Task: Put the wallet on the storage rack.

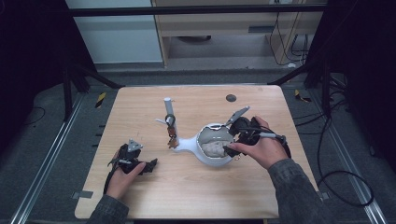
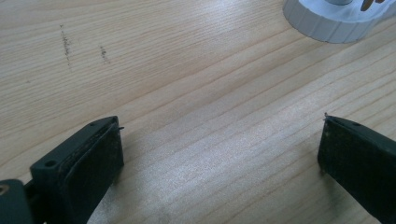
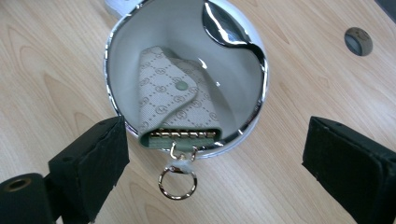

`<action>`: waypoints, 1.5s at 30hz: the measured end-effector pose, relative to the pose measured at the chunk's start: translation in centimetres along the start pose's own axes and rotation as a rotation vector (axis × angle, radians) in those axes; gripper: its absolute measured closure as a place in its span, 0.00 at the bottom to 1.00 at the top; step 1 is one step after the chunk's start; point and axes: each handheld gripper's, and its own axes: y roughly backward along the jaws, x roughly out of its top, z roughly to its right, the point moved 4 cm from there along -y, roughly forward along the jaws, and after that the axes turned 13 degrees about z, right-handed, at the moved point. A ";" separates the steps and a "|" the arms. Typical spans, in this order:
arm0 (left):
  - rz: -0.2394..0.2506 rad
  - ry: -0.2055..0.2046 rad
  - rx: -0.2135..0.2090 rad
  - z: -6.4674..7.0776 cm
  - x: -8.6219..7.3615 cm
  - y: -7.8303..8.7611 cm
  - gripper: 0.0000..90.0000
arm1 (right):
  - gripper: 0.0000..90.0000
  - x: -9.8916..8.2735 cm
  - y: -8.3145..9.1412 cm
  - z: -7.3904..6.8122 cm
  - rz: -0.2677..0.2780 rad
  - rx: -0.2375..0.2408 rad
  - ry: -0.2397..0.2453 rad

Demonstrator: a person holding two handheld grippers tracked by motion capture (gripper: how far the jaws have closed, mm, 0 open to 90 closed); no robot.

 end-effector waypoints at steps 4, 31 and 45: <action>0.000 0.001 -0.001 0.0 0.0 0.0 0.00 | 0.08 -0.8 0.5 0.7 0.021 -0.023 -0.032; 0.000 -0.001 -0.005 0.0 0.0 -0.1 0.00 | 0.09 -8.7 1.8 5.6 0.232 -0.198 -0.275; 0.002 0.001 -0.005 0.0 0.0 -0.1 0.00 | 0.07 -12.8 -1.2 5.9 0.222 -0.239 -0.380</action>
